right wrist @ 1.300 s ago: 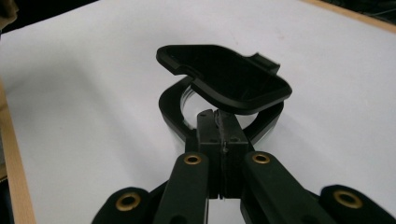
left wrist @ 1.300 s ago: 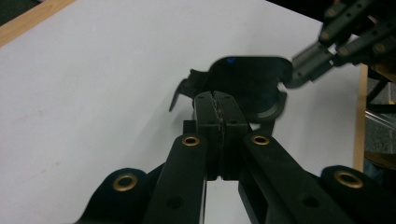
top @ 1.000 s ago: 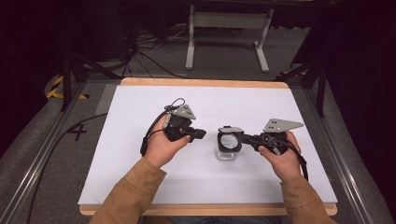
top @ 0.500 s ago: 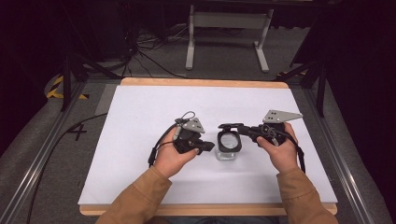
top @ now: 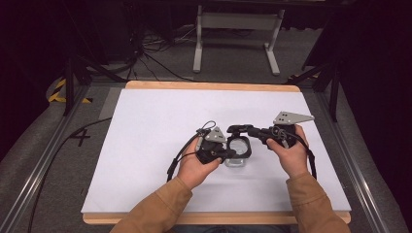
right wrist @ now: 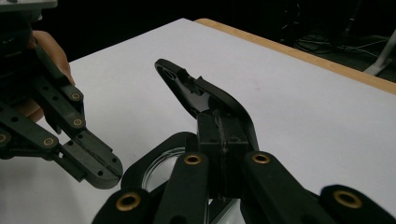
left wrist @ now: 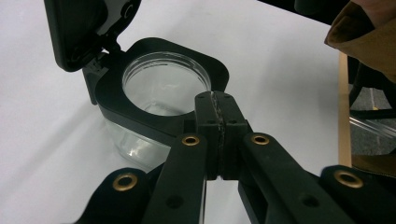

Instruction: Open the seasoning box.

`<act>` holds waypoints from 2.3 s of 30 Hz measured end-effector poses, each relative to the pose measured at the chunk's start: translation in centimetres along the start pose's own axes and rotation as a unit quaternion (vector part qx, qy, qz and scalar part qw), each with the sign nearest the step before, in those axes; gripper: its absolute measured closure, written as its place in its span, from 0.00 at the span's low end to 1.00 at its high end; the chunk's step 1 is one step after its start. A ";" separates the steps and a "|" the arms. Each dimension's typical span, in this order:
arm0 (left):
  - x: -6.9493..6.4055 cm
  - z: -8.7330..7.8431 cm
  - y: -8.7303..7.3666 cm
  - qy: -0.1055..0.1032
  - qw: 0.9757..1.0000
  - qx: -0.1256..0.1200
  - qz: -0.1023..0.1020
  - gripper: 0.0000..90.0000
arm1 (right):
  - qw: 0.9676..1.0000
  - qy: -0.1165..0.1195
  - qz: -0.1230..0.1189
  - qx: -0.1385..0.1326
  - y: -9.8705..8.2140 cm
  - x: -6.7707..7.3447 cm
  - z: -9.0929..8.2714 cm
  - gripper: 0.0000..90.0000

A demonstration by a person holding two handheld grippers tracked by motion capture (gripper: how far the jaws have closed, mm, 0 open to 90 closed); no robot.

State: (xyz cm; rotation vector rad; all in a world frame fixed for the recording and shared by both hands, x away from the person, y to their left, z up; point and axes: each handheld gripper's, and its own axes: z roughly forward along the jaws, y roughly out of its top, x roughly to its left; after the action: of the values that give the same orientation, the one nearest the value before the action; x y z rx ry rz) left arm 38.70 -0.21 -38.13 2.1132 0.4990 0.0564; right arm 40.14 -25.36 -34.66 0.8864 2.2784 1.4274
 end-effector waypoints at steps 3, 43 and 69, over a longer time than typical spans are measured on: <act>0.1 0.2 -0.1 -0.004 1.000 -0.004 -0.004 1.00 | 1.000 -0.004 0.002 -0.003 0.0 -0.2 0.1 1.00; 1.0 -7.7 -1.5 0.051 0.999 0.018 0.000 0.87 | 0.996 -0.074 -0.001 -0.058 -1.2 -1.7 -5.5 1.00; 8.0 -14.5 -10.7 0.130 0.981 0.088 -0.115 0.56 | 0.986 -0.134 0.052 0.087 -7.3 -7.6 -8.4 0.57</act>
State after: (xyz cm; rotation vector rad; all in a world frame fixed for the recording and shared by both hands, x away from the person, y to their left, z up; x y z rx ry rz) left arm 39.20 19.48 -39.84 2.2166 0.9328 0.1633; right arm 38.82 -38.45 -37.73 1.1878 2.2025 1.0827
